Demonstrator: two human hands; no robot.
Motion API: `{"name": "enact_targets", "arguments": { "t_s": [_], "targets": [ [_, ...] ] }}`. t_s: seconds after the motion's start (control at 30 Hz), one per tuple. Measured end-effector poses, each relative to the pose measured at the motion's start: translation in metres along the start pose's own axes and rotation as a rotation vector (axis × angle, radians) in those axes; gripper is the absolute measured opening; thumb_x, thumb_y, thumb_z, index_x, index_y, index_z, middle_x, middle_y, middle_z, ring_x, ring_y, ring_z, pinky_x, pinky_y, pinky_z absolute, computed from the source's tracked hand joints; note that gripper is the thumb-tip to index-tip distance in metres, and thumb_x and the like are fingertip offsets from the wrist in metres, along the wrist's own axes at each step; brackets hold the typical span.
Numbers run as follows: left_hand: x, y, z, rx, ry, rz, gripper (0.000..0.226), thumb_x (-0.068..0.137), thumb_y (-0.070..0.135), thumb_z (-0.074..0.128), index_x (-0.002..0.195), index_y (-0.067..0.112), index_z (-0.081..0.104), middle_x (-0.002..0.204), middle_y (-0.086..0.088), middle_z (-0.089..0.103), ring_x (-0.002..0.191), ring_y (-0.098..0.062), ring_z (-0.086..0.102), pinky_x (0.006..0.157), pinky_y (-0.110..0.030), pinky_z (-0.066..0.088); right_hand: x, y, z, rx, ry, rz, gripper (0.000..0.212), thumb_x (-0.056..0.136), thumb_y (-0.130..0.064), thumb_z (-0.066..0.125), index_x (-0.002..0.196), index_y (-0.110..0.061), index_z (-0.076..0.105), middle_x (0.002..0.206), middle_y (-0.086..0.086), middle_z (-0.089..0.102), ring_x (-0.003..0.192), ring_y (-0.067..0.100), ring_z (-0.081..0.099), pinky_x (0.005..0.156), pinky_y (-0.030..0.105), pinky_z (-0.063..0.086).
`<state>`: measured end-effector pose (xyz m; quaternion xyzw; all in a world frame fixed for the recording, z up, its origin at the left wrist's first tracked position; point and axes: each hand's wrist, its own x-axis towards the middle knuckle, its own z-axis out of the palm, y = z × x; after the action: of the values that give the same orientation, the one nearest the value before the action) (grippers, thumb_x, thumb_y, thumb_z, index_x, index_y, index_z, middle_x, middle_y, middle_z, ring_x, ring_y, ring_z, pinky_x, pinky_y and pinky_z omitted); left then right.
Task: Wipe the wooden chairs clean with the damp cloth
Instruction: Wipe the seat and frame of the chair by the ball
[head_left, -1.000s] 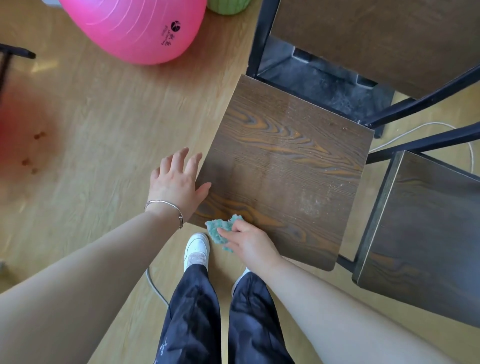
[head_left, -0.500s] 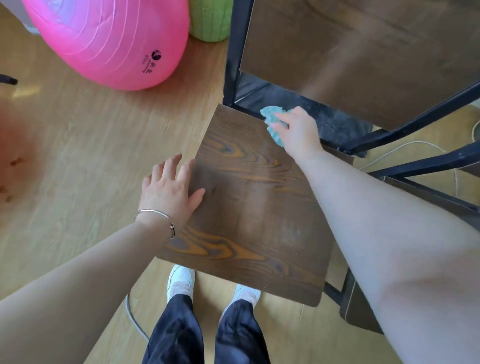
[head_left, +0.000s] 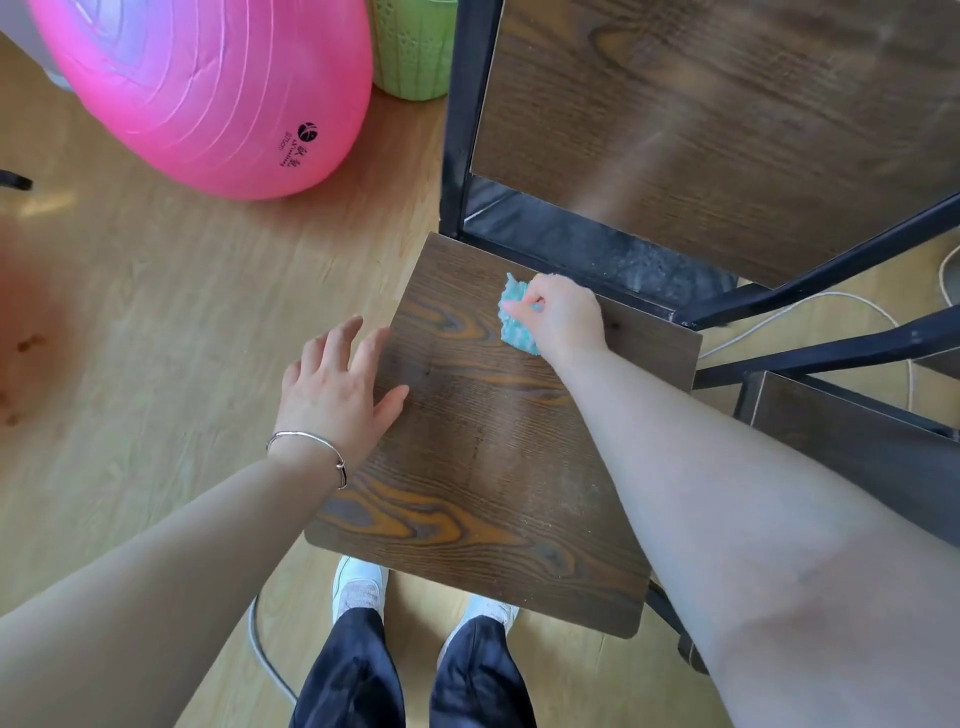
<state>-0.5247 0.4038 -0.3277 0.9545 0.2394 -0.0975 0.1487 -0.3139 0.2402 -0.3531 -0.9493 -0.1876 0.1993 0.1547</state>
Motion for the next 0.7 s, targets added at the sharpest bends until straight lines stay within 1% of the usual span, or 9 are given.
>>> {"name": "enact_targets", "arguments": {
  "t_s": [0.1,0.2,0.27,0.33,0.43,0.5,0.53,0.63,0.7],
  "targets": [
    [-0.006,-0.001,-0.004,-0.003,0.001,-0.004,0.063,0.086,0.052,0.054,0.141,0.026,0.036,0.147,-0.006,0.034,0.125,-0.035,0.037,0.097,-0.052,0.039,-0.029,-0.001,0.010,-0.005,-0.007,-0.045,0.025,0.094,-0.041,0.059,0.087,-0.016,0.061,0.100,-0.001,0.061,0.083,0.013,0.051,0.065,0.026,0.034],
    [-0.013,0.000,-0.008,0.012,-0.007,0.002,0.064,0.087,0.053,0.051,0.142,0.025,0.035,0.148,-0.007,0.034,0.126,-0.035,0.036,0.097,-0.051,0.038,-0.064,0.001,0.021,0.036,-0.050,-0.093,0.025,0.094,-0.035,0.061,0.079,-0.015,0.056,0.098,0.002,0.061,0.086,0.021,0.057,0.066,0.027,0.034],
    [-0.019,0.000,-0.010,0.010,-0.009,0.015,0.063,0.087,0.053,0.051,0.141,0.025,0.036,0.147,-0.007,0.034,0.126,-0.035,0.036,0.096,-0.051,0.039,-0.090,0.004,0.030,0.059,-0.075,-0.118,0.026,0.093,-0.032,0.062,0.077,-0.013,0.055,0.095,0.003,0.060,0.087,0.025,0.058,0.065,0.030,0.037],
    [-0.025,0.000,-0.010,0.003,-0.008,0.022,0.063,0.086,0.052,0.052,0.141,0.024,0.037,0.146,-0.008,0.035,0.125,-0.036,0.037,0.095,-0.052,0.039,-0.120,0.005,0.040,0.076,-0.098,-0.132,0.026,0.091,-0.030,0.064,0.077,-0.011,0.056,0.089,0.002,0.057,0.082,0.025,0.056,0.065,0.032,0.036],
    [-0.036,0.000,-0.008,-0.001,-0.010,0.025,0.064,0.085,0.052,0.052,0.141,0.023,0.039,0.146,-0.009,0.037,0.124,-0.036,0.038,0.094,-0.051,0.039,-0.165,0.007,0.057,0.104,-0.107,-0.174,0.024,0.088,-0.027,0.069,0.075,-0.011,0.057,0.084,0.001,0.055,0.074,0.023,0.053,0.062,0.028,0.031],
    [-0.046,0.000,-0.005,-0.003,-0.012,0.027,0.064,0.085,0.051,0.053,0.141,0.022,0.039,0.146,-0.009,0.037,0.123,-0.036,0.038,0.095,-0.051,0.038,-0.195,0.010,0.069,0.118,-0.123,-0.203,0.022,0.088,-0.025,0.069,0.076,-0.011,0.058,0.084,0.003,0.057,0.074,0.019,0.052,0.064,0.021,0.025],
    [-0.051,0.000,-0.004,-0.005,-0.012,0.027,0.065,0.085,0.051,0.054,0.141,0.022,0.039,0.146,-0.009,0.037,0.123,-0.036,0.038,0.096,-0.051,0.038,-0.209,0.011,0.074,0.122,-0.139,-0.222,0.021,0.089,-0.025,0.068,0.077,-0.011,0.058,0.086,0.003,0.057,0.075,0.018,0.053,0.065,0.019,0.026],
    [-0.066,-0.001,0.000,0.007,-0.028,0.031,0.065,0.086,0.051,0.056,0.141,0.022,0.038,0.146,-0.009,0.037,0.124,-0.036,0.037,0.097,-0.051,0.037,-0.248,0.014,0.091,0.117,-0.212,-0.250,0.020,0.090,-0.027,0.066,0.081,-0.010,0.058,0.091,0.003,0.057,0.077,0.021,0.057,0.065,0.024,0.034],
    [-0.074,-0.002,0.001,0.020,-0.046,0.035,0.065,0.086,0.050,0.056,0.141,0.022,0.038,0.146,-0.009,0.037,0.124,-0.036,0.037,0.097,-0.051,0.037,-0.268,0.015,0.099,0.108,-0.235,-0.296,0.021,0.087,-0.025,0.069,0.079,-0.010,0.057,0.086,0.004,0.056,0.073,0.023,0.058,0.062,0.027,0.041]
  ]
}}
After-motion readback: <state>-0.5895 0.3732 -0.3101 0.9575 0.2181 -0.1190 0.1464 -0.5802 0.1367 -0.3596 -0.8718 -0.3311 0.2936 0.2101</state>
